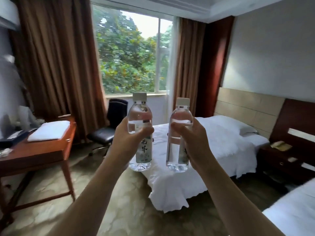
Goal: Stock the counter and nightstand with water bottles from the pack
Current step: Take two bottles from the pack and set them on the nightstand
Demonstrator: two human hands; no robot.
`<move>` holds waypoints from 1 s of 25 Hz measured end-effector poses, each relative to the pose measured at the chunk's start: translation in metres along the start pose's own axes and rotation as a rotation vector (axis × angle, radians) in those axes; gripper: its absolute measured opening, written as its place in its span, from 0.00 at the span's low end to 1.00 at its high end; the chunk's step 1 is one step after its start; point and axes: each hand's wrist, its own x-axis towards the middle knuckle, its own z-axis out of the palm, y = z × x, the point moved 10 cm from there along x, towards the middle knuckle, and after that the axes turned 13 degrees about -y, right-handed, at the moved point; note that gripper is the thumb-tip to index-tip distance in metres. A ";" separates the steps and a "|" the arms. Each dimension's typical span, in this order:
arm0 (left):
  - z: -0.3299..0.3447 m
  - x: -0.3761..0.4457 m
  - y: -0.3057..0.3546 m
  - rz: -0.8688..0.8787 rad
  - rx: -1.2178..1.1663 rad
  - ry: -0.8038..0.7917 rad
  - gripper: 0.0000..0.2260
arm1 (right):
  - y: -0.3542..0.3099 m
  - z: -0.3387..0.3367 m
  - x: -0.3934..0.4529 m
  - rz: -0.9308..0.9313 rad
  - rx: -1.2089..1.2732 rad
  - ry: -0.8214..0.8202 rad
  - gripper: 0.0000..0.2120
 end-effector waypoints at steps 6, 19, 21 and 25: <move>0.129 0.191 -0.079 0.002 -0.144 -0.387 0.13 | 0.025 -0.151 0.080 -0.012 -0.122 0.381 0.17; 0.456 0.442 -0.210 -0.013 -0.415 -0.921 0.14 | 0.082 -0.492 0.157 -0.075 -0.329 0.914 0.10; 0.477 0.489 -0.228 -0.024 -0.426 -0.918 0.12 | 0.095 -0.527 0.191 -0.065 -0.352 0.919 0.12; 0.532 0.576 -0.275 -0.044 -0.454 -0.906 0.12 | 0.128 -0.607 0.243 -0.035 -0.367 0.927 0.11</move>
